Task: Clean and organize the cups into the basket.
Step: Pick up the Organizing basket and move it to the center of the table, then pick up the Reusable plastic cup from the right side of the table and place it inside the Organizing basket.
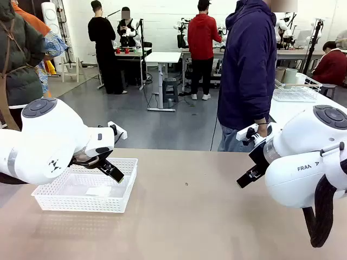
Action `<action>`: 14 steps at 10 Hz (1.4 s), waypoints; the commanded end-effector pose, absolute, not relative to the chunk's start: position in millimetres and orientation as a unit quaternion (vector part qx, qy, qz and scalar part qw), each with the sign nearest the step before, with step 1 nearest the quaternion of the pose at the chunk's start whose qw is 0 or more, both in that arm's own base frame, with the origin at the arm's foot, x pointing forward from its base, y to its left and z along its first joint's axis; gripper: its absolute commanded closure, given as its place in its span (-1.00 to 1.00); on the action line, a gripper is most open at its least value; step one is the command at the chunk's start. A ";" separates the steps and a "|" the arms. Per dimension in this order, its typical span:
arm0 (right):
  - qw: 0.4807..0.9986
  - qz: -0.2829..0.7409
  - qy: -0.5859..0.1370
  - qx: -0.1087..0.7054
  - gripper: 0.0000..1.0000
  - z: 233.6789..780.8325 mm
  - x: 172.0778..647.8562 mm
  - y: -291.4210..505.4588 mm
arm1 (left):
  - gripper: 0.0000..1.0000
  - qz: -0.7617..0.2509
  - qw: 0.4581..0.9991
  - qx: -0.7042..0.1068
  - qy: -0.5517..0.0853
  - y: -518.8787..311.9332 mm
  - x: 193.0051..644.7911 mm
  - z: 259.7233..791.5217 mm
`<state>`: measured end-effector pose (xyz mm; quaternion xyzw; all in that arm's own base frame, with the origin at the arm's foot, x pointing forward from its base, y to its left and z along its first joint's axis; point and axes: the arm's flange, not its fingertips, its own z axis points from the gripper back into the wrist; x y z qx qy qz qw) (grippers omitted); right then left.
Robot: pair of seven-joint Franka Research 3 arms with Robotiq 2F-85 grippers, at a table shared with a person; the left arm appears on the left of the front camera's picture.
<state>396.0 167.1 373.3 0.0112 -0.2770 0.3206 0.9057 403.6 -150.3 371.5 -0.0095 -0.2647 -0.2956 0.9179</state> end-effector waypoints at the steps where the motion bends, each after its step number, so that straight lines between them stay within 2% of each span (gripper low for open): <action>1: 0.906 0.321 -0.277 0.011 -1.00 373.3 396.0 167.1 | -1.00 -0.296 0.918 -0.009 -0.265 -150.4 403.5 371.5; 14: 0.906 0.321 -0.277 0.011 -1.00 373.3 396.0 167.1 | -1.00 -0.296 0.918 -0.009 -0.265 -150.4 403.5 371.5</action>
